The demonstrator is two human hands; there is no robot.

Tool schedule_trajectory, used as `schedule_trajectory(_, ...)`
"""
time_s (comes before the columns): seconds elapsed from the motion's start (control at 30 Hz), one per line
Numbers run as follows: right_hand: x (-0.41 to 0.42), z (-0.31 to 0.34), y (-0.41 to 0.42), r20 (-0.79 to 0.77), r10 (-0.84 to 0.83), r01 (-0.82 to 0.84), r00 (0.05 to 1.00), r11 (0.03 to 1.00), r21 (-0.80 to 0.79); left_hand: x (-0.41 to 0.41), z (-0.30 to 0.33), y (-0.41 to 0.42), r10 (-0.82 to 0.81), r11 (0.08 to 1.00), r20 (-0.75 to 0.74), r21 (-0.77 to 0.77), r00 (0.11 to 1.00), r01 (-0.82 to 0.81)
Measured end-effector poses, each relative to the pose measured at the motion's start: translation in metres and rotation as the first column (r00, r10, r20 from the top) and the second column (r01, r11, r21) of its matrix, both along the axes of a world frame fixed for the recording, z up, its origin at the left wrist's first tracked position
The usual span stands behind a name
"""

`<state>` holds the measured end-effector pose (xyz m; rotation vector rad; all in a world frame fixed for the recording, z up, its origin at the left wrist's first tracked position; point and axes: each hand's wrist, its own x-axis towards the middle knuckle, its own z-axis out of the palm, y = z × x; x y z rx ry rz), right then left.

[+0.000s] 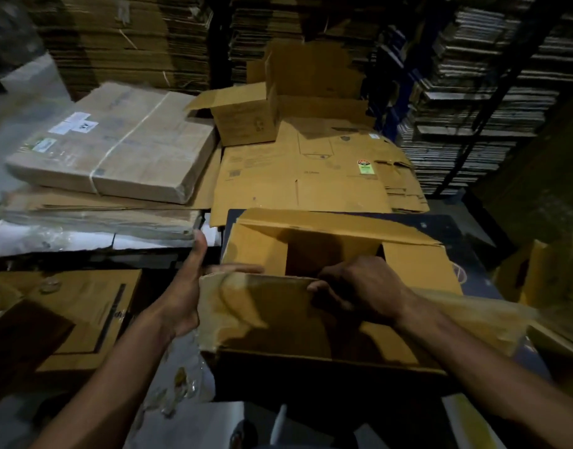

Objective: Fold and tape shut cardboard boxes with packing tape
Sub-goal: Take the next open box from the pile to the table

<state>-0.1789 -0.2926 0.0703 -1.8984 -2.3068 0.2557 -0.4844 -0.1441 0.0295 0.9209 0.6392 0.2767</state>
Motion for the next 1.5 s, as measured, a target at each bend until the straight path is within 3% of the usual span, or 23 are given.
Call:
schedule_trajectory(0.07,-0.004,-0.014,0.006,-0.020,0.050,-0.049,0.999,0.998,0.042,-0.003,-0.014,-0.008,0.298,0.935,-0.086,0.230,0.951,-0.272)
schedule_trajectory(0.1,-0.005,-0.020,0.009,-0.021,0.047,-0.046,0.999,0.997,0.068,-0.004,-0.021,-0.012,0.479,0.817,-0.151,0.436,0.865,-0.376)
schedule_trajectory(0.13,-0.004,-0.027,0.012,-0.013,0.029,-0.027,0.999,0.995,0.099,-0.004,-0.029,-0.017,0.620,0.659,-0.191,0.653,0.761,-0.374)
schedule_trajectory(0.17,-0.003,-0.034,0.014,0.004,0.002,-0.002,1.000,0.992,0.124,-0.004,-0.037,-0.023,0.697,0.515,-0.202,0.808,0.688,-0.285)
schedule_trajectory(0.2,-0.001,-0.041,0.017,0.029,-0.023,0.019,0.999,0.990,0.142,-0.003,-0.044,-0.029,0.714,0.399,-0.201,0.904,0.670,-0.153)
schedule_trajectory(0.27,0.006,-0.060,0.025,0.088,-0.062,0.048,0.994,0.987,0.151,0.009,-0.058,-0.039,0.648,0.222,-0.269,0.962,0.713,0.160)
schedule_trajectory(0.3,0.009,-0.071,0.028,0.119,-0.075,0.057,0.990,0.987,0.149,0.020,-0.062,-0.044,0.603,0.176,-0.354,0.933,0.715,0.314)
schedule_trajectory(0.37,0.017,-0.090,0.031,0.175,-0.101,0.082,0.979,0.990,0.113,0.043,-0.073,-0.052,0.532,0.147,-0.543,0.815,0.650,0.560)
schedule_trajectory(0.43,0.026,-0.108,0.030,0.218,-0.127,0.111,0.968,0.990,0.084,0.064,-0.082,-0.058,0.492,0.136,-0.629,0.738,0.601,0.661)
schedule_trajectory(0.6,0.075,-0.123,0.035,0.063,-0.167,0.157,0.984,0.977,0.142,0.109,-0.097,-0.066,0.499,0.131,-0.674,0.680,0.545,0.721)
schedule_trajectory(0.7,0.138,-0.110,0.073,-0.061,-0.262,0.269,0.963,0.949,0.163,0.137,-0.096,-0.073,0.528,0.130,-0.666,0.677,0.527,0.725)
schedule_trajectory(0.8,0.202,-0.102,0.127,-0.064,-0.354,0.355,0.933,0.935,-0.006,0.163,-0.096,-0.077,0.568,0.128,-0.653,0.672,0.501,0.729)
schedule_trajectory(0.93,0.252,-0.126,0.170,-0.039,-0.354,0.331,0.935,0.905,-0.268,0.183,-0.100,-0.075,0.589,0.139,-0.659,0.653,0.468,0.744)
schedule_trajectory(1.1,0.250,-0.127,0.177,-0.238,-0.414,0.266,0.879,0.839,-0.475,0.189,-0.101,-0.076,0.621,0.158,-0.655,0.643,0.431,0.749)
schedule_trajectory(1.2,0.245,-0.108,0.171,-0.265,-0.369,0.269,0.891,0.899,-0.346,0.190,-0.101,-0.079,0.653,0.154,-0.629,0.656,0.422,0.739)
schedule_trajectory(1.3,0.246,-0.079,0.157,-0.051,-0.233,0.234,0.971,0.972,0.026,0.191,-0.099,-0.084,0.680,0.129,-0.571,0.710,0.459,0.692)
schedule_trajectory(1.37,0.239,-0.052,0.138,-0.007,-0.172,0.169,0.985,0.962,0.214,0.192,-0.097,-0.084,0.708,0.106,-0.505,0.766,0.493,0.634)
schedule_trajectory(1.5,0.204,-0.013,0.075,0.064,-0.110,0.087,0.992,0.954,0.288,0.196,-0.087,-0.086,0.768,0.019,-0.299,0.894,0.566,0.447)
